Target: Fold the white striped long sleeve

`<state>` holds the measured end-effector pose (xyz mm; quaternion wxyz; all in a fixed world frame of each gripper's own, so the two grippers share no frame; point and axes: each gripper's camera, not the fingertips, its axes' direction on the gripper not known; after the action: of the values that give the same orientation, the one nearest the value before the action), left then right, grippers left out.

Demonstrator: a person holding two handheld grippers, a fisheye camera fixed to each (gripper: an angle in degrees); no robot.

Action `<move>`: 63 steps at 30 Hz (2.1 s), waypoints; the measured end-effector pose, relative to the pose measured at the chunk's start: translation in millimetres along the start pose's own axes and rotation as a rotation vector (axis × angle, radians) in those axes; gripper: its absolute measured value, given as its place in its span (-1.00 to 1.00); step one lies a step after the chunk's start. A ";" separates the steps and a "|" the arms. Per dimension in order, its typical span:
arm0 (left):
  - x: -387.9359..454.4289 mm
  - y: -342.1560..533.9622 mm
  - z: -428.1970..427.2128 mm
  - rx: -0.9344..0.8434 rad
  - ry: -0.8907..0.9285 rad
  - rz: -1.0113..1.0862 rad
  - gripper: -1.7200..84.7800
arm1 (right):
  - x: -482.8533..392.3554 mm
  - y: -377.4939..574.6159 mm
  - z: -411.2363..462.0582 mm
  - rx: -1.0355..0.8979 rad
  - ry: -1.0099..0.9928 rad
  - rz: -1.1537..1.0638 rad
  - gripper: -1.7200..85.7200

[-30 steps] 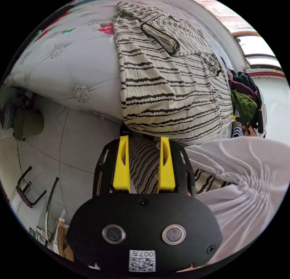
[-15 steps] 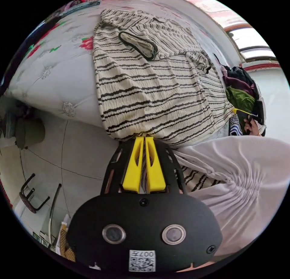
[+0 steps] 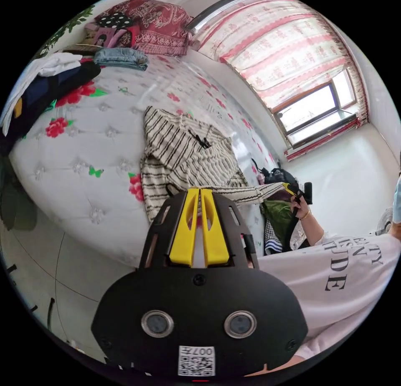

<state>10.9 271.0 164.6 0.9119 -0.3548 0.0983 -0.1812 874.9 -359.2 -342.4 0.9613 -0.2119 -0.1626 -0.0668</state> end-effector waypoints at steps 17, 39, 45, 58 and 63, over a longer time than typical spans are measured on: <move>-64.5 -140.9 120.9 0.000 -0.431 -0.178 -0.85 | 102.5 -122.1 133.1 0.009 0.172 0.186 -0.86; -51.6 -25.8 146.6 -0.074 -0.346 -0.303 -0.96 | 219.0 20.9 161.8 0.199 -0.203 0.684 -0.90; -39.1 24.0 116.3 -0.138 -0.334 -0.232 -0.98 | 188.4 98.9 121.2 0.174 -0.085 0.571 -0.95; -50.2 66.6 105.9 -0.166 -0.219 -0.303 -0.83 | 141.8 232.9 152.4 0.264 -0.094 0.753 -0.96; -51.3 76.8 84.4 -0.133 -0.253 -0.320 -0.83 | 2.9 118.0 195.4 0.059 0.118 0.268 -0.96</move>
<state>10.0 395.6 176.2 0.8511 -0.4454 -0.0628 -0.2706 845.3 -169.2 -219.4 0.9753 -0.1991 -0.0780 0.0547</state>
